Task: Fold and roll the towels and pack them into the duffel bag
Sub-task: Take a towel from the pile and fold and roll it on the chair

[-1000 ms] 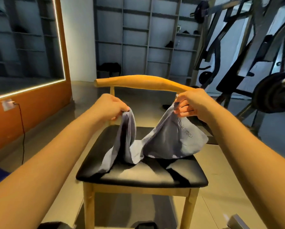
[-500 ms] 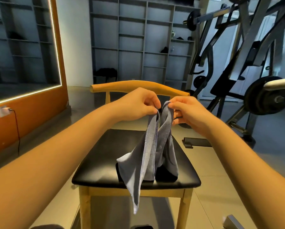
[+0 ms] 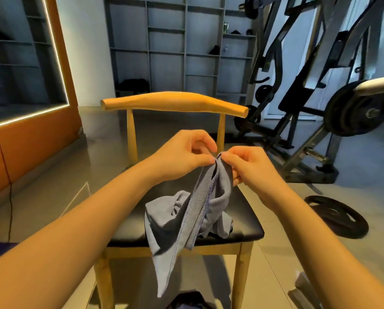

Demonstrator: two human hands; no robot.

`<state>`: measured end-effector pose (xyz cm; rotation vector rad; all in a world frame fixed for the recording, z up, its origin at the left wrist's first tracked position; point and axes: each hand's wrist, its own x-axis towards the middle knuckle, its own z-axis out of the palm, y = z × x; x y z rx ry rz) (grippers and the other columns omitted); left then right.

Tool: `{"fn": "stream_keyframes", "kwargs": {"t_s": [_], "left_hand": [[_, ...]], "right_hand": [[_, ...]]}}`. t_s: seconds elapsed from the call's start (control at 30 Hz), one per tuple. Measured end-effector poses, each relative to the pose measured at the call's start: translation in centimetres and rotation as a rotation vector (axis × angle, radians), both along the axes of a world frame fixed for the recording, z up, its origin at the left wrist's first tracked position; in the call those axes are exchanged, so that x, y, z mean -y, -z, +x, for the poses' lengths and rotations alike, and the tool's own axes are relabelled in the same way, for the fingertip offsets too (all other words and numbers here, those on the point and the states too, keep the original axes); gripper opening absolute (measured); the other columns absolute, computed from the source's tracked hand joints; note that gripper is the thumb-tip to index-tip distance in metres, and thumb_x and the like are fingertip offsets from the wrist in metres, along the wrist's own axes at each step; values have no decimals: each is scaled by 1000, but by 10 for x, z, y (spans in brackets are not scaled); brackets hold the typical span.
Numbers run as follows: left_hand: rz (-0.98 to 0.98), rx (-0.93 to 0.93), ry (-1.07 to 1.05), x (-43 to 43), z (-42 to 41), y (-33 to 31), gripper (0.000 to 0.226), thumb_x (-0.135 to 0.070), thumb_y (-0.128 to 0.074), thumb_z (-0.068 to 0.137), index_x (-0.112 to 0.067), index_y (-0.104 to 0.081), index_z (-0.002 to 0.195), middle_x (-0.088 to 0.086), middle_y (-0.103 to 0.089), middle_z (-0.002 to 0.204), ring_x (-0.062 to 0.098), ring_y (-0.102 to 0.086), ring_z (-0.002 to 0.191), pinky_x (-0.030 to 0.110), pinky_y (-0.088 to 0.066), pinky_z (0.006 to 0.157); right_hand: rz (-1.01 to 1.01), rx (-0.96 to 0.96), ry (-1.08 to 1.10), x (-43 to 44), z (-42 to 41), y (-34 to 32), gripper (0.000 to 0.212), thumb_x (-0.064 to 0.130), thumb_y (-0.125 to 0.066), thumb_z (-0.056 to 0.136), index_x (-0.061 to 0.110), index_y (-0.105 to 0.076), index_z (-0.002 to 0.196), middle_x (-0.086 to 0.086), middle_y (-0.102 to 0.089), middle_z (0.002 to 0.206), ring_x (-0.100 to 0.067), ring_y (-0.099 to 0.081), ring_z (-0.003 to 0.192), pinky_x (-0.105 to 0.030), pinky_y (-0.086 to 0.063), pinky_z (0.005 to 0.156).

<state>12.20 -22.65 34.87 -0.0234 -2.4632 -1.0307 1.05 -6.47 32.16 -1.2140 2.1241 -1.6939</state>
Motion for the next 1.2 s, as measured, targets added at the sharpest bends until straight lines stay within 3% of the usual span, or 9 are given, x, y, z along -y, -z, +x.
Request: {"fn": "stream_keyframes", "kwargs": {"t_s": [0.17,0.27,0.5,0.73,0.8,0.9,1.0,1.07,1.2], "left_hand": [[35,-84,-16,0,-10,19,8,-19,-76,90,-12,-76,94,1,-76,88,17,-73,86,40,-61,84],[57,-105,12,0,-12,23,9,-18,-74,91,-10,-77,95,0,-76,89,16,-72,86,40,-61,84],[-7,-182,9,-2,-14,32,5,-19,-73,92,-14,-74,93,-6,-72,86,11,-69,83,33,-59,78],[277,-18,-14,-10,3,60,22,-14,-81,85,-4,-66,97,15,-71,79,15,-66,66,22,-53,62],[189,66,-77,-14,19,86,28,-20,-85,81,-6,-64,94,14,-68,74,12,-61,60,25,-51,58],[-38,209,-237,-23,55,135,43,-50,-85,74,-19,-57,82,2,-59,64,8,-50,56,34,-47,59],[-306,323,-308,-34,82,175,53,-71,-73,72,-24,-48,74,-6,-50,62,9,-45,56,28,-36,53],[-441,330,-316,-36,88,191,50,-64,-72,78,-25,-43,71,-8,-45,64,10,-41,56,28,-29,51],[-506,358,-362,-26,94,202,32,-38,-68,85,-25,-44,68,-4,-47,73,19,-45,67,34,-29,54]], "right_hand": [[-121,53,-23,-4,1,13,15,13,-67,95,2,-77,94,-9,-76,80,-12,-71,68,-19,-53,56],[-100,66,-51,-5,-1,14,15,14,-66,95,4,-76,100,-9,-78,88,-16,-74,78,-22,-56,61],[-53,56,-127,-7,-3,15,16,8,-63,96,2,-76,105,-13,-77,92,-18,-74,81,-23,-57,62],[-8,66,-36,-11,-6,34,10,3,-63,93,0,-72,90,-4,-73,76,-9,-69,71,-17,-52,58],[-26,146,18,-16,-9,40,10,3,-62,92,2,-70,87,-3,-70,75,-11,-68,71,-21,-54,60],[-57,245,79,-26,-14,51,9,5,-62,91,-1,-69,89,-15,-67,85,-21,-67,77,-28,-57,64],[-76,290,176,-34,-14,61,14,7,-63,93,-4,-70,99,-23,-71,100,-30,-71,92,-35,-61,74],[-92,307,226,-36,-13,66,12,7,-65,93,0,-72,99,-21,-72,105,-32,-72,99,-35,-62,75],[-115,328,287,-39,-14,73,17,2,-61,92,-1,-71,105,-21,-72,109,-34,-70,105,-44,-62,86]]}}
